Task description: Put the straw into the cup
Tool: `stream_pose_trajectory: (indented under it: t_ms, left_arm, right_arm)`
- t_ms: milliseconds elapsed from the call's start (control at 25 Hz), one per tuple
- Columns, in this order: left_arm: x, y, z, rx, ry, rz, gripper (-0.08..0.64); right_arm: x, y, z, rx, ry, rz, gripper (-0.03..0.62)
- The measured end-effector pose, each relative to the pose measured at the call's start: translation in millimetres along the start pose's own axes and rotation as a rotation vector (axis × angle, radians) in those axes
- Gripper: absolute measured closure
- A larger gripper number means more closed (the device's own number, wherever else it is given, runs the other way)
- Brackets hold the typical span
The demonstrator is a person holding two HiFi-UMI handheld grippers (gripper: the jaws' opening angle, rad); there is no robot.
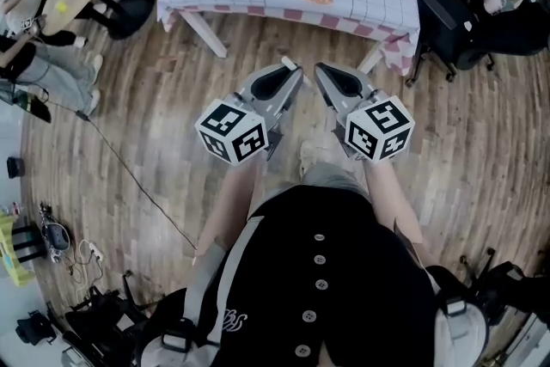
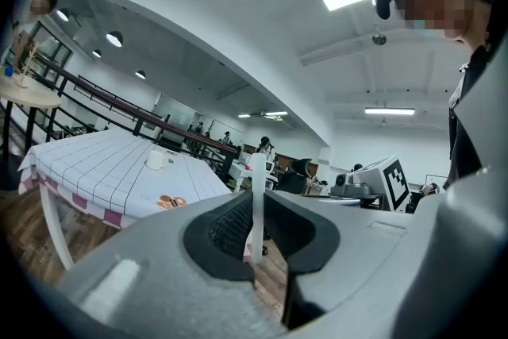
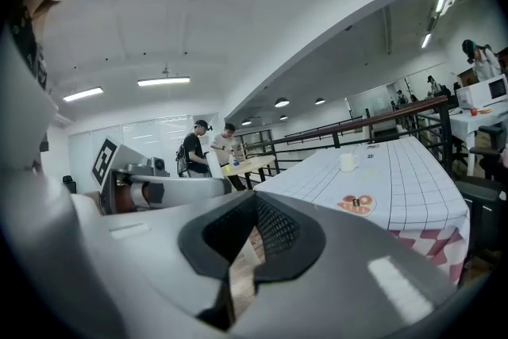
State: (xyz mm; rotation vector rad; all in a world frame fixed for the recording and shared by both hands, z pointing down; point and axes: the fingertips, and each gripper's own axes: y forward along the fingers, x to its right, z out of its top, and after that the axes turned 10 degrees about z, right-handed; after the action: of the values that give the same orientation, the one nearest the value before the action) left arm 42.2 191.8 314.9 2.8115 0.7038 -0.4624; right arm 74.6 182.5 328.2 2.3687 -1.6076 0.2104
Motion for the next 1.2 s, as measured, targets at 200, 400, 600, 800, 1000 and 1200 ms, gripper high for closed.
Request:
stream_pose_trajectory:
  t_ms: [200, 400, 600, 800, 1000, 1200]
  left_arm:
    - [-11.8, 40.3, 6.9, 0.0, -0.012, 0.001, 0.517]
    - [-25.3, 67.9, 6.3, 0.001, -0.042, 0.015, 0.517]
    - [-36.7, 81.9, 6.2, -0.018, -0.056, 0.02, 0.517]
    - [-52.6, 101.2, 7.5, -0.032, -0.06, 0.022, 0.517]
    - [-70.5, 115.6, 17.1, -0.047, -0.068, 0.017, 0.517]
    - [-101.0, 131.1, 14.8, -0.051, -0.068, -0.009, 0.517]
  right_arm:
    - [38.5, 13.3, 3.6, -0.04, -0.023, 0.015, 0.594]
    - [74.2, 13.6, 1.4, -0.065, -0.006, -0.007, 0.594]
    - [94.6, 15.7, 1.7, -0.065, 0.028, -0.029, 0.594]
    - [115.3, 29.8, 1.0, -0.077, 0.043, -0.027, 0.594]
    - [130.5, 43.3, 8.6, -0.094, 0.043, -0.043, 0.594]
    - [153.3, 68.7, -1.5, -0.105, 0.048, -0.078, 0.594]
